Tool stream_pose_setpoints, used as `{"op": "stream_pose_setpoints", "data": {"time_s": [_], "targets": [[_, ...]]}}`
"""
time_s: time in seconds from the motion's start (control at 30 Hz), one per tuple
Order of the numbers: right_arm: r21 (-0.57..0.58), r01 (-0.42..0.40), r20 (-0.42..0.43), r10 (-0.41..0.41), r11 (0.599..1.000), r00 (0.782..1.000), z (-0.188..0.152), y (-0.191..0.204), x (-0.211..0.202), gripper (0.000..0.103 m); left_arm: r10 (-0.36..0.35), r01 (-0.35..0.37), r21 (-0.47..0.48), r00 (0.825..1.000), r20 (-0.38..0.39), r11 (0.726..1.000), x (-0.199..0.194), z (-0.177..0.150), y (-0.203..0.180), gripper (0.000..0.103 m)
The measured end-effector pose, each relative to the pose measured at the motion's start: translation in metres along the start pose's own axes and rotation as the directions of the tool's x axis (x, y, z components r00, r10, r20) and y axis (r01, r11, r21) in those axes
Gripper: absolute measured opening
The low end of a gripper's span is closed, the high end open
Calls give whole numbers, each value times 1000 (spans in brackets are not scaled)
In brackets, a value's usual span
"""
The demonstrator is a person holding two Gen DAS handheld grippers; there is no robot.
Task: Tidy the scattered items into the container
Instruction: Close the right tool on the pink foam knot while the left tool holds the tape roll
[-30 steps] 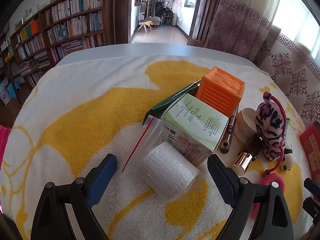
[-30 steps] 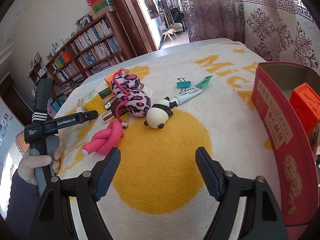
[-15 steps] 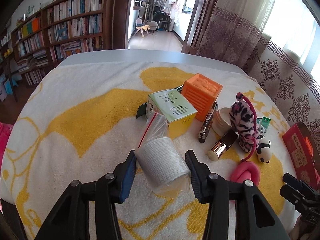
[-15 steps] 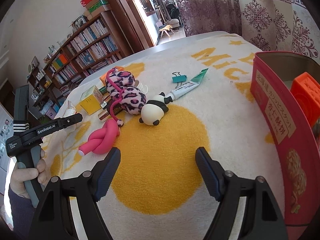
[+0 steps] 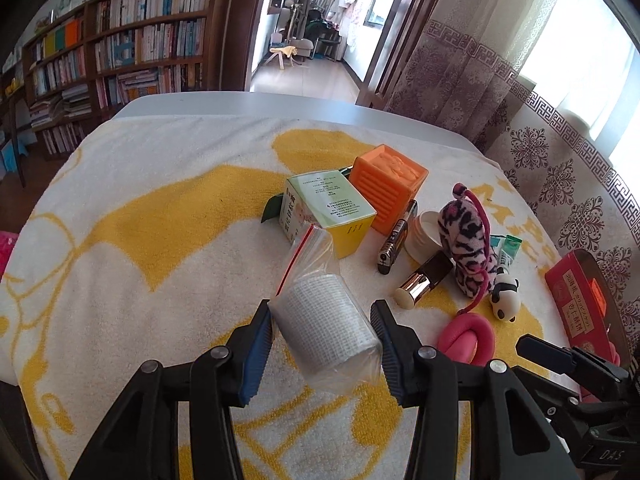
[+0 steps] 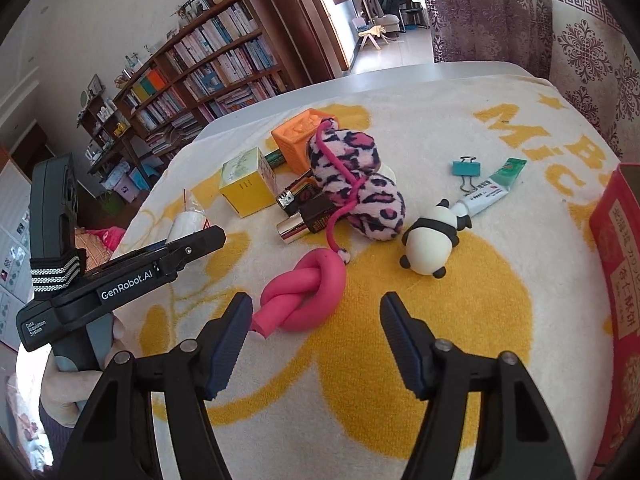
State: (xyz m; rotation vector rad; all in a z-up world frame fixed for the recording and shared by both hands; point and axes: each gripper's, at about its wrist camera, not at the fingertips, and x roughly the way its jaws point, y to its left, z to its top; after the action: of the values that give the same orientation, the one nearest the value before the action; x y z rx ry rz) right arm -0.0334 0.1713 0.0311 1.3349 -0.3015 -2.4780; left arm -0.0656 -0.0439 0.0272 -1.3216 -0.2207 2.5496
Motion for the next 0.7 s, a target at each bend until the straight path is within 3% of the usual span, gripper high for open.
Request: {"op": "stream_pose_setpoints", "data": {"time_s": [0.3,0.47,0.7], "targets": [[-86,145,-45,-149,986,988,9,21,45,66,-10,10,-26,1000,2,1000,-2,0,6,50],[-114,164,-24,-167,980,986,4,25,39,61,-19,18,-20,1000,-5,1000,-2,-2,6,50],[-61,123,29,-121,991,992,-9,11,2,61,-26,26,-12,1000,-4,1000,-2,-4,2,50]]}}
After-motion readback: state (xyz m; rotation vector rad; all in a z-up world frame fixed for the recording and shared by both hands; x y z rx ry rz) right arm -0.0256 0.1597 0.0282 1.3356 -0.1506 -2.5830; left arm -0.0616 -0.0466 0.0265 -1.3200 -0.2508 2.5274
